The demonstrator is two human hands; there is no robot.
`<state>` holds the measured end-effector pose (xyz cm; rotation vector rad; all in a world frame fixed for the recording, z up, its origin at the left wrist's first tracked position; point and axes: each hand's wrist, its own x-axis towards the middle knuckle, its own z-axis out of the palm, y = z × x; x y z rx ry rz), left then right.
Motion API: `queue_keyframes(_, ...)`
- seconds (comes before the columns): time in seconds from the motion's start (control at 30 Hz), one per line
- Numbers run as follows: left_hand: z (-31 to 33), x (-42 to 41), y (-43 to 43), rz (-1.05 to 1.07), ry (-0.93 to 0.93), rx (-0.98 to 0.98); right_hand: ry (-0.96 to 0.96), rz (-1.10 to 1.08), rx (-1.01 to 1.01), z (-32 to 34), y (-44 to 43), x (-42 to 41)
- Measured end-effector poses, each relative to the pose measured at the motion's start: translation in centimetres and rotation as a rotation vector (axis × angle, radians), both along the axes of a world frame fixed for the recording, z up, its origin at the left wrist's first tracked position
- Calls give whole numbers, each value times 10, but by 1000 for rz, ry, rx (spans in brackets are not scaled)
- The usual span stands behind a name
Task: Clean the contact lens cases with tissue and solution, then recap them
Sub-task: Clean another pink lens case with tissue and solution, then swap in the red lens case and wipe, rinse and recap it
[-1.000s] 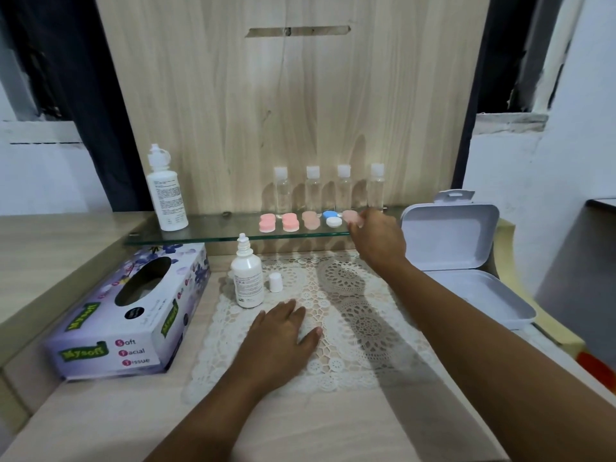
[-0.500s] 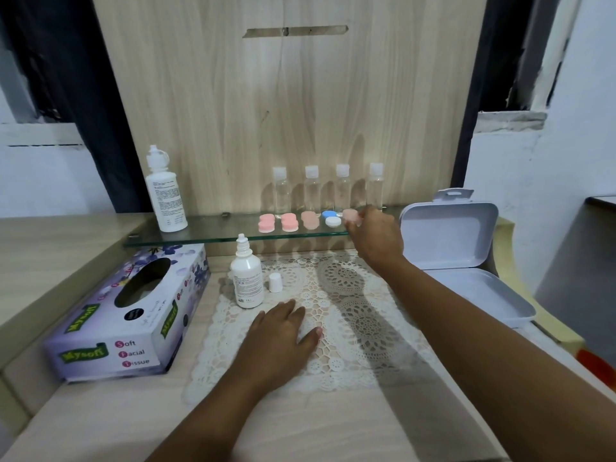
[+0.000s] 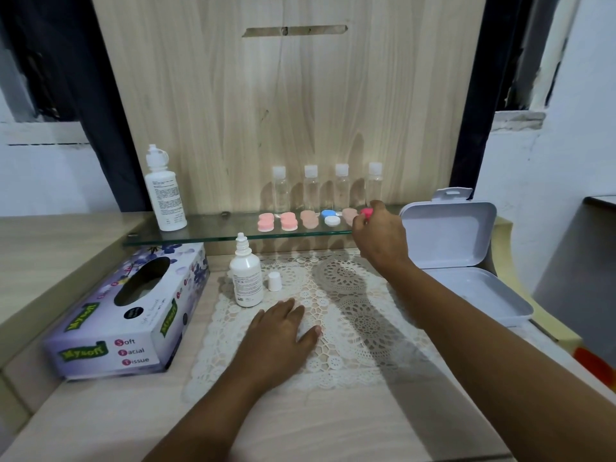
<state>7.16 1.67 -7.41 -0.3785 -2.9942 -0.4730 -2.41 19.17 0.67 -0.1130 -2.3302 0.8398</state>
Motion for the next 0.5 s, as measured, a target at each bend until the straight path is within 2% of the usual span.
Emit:
queue_keyframes(0.2,0,0,0,2,0,-7,-139,-39,-7,2,5,-3)
queue_keyframes(0.5,1,1,0,-7,16,-6,-163,-55,-40,-5,11,-10)
